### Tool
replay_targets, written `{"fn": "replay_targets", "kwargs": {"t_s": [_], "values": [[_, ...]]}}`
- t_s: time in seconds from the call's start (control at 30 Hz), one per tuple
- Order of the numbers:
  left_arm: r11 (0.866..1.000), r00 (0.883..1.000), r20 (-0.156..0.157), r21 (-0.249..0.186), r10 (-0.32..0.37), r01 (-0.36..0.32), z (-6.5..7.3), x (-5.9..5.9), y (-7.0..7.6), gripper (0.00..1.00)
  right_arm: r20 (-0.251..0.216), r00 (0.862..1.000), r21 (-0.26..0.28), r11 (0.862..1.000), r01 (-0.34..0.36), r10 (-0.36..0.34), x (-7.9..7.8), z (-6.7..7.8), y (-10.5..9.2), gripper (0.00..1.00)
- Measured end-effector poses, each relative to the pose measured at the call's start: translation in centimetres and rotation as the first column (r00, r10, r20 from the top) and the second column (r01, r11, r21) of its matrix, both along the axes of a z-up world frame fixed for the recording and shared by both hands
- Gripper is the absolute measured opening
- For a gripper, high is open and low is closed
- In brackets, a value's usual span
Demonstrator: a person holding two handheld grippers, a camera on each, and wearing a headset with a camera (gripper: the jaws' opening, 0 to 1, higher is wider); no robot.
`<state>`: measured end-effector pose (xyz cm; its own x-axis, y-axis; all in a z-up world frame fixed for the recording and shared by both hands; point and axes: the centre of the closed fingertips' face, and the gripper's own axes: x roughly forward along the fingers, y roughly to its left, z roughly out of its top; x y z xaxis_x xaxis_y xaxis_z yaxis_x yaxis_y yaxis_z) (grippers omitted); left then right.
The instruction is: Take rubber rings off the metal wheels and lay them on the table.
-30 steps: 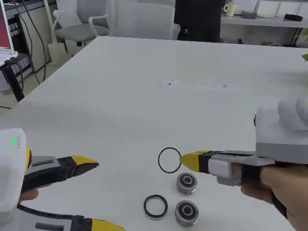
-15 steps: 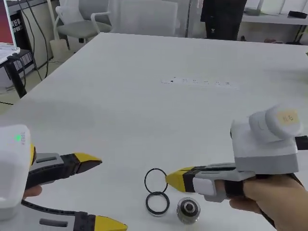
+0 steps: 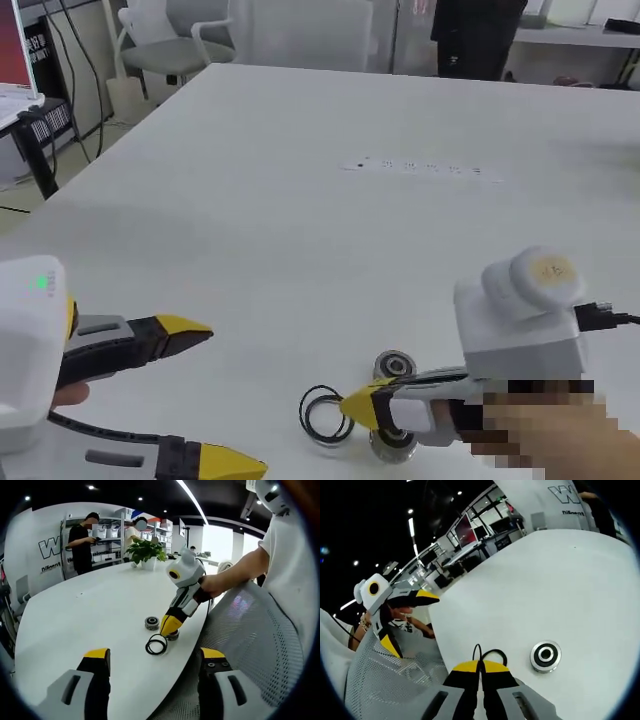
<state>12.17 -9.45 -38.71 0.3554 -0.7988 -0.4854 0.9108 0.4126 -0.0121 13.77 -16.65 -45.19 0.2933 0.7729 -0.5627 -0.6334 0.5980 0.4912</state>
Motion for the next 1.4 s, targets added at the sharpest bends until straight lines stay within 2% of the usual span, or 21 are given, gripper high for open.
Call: {"fn": "replay_targets", "kwargs": {"t_s": [0.7, 1.13, 1.4], "values": [[1.000, 1.000, -0.007, 0.011, -0.004, 0.004, -0.2, 0.0, -0.1, 0.68, -0.017, 1.000, -0.037, 0.999, 0.024, -0.025, 0.5, -1.2, -0.9, 0.00], [1.000, 1.000, -0.008, 0.025, -0.012, 0.012, -0.4, -0.3, 0.0, 0.68, 0.007, 0.999, -0.072, 0.997, 0.032, -0.032, 1.0, -1.7, -1.2, 0.00], [0.999, 1.000, -0.009, 0.029, -0.012, 0.013, -0.5, -0.3, 0.0, 0.67, 0.030, 1.000, -0.105, 0.994, 0.003, 0.000, 0.9, -2.1, -0.9, 0.00]]}}
